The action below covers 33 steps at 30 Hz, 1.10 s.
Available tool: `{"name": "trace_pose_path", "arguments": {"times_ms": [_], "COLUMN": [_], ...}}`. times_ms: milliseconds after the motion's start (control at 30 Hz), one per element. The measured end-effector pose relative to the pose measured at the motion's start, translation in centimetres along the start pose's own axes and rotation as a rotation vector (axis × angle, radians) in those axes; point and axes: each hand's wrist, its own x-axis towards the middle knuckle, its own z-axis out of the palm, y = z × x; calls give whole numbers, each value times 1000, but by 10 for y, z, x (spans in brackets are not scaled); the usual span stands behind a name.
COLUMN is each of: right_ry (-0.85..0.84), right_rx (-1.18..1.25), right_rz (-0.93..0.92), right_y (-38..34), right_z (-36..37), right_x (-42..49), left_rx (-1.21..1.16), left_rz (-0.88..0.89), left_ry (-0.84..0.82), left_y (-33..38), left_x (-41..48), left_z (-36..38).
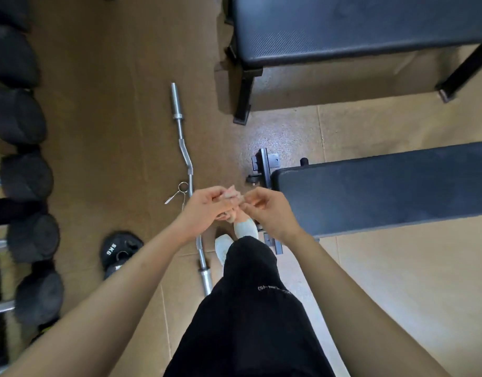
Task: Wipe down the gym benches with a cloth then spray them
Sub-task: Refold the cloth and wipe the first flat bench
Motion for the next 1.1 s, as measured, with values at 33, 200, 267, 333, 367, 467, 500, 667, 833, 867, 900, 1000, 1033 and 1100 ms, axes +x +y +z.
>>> {"name": "trace_pose_path", "arguments": {"times_ms": [33, 200, 267, 333, 367, 467, 500, 667, 833, 867, 900, 1000, 1033, 1100], "right_ry": [24, 133, 119, 92, 95, 122, 144, 88, 122, 147, 174, 240, 262, 298], "right_rx": [12, 110, 148, 181, 201, 229, 236, 24, -102, -108, -112, -202, -220, -262], "right_rz": [10, 37, 56, 88, 104, 114, 113, 59, 125, 162, 176, 195, 185, 162], "right_y": [-6, -35, -45, -56, -60, -75, -79, -114, -142, -145, -146, -160, -164, -178], "right_z": [-6, -39, -54, -69, -78, -102, -111, -156, -197, -205, -213, -237, -244, -259], "right_x": [6, 46, 67, 89, 104, 139, 152, 205, 267, 281, 296, 344, 362, 398], "left_rx": [8, 57, 138, 211, 232, 280, 285, 242, 253, 289, 313, 352, 377, 464], "left_rz": [-4, -16, -12, -2, -3, 14, 24, 76, 165, 169, 173, 164, 158, 181], "left_ry": [33, 176, 202, 233, 232, 238, 236, 164, 110, 122, 133, 153, 156, 181], "left_y": [8, 58, 84, 109, 124, 161, 175, 247, 304, 314, 322, 344, 351, 366], "left_x": [2, 27, 42, 62, 77, 115, 128, 192, 256, 271, 287, 340, 358, 396], "left_z": [-4, -28, -36, -41, -43, -48, -47, -36, -43, -47, -52, -68, -73, -82]}}
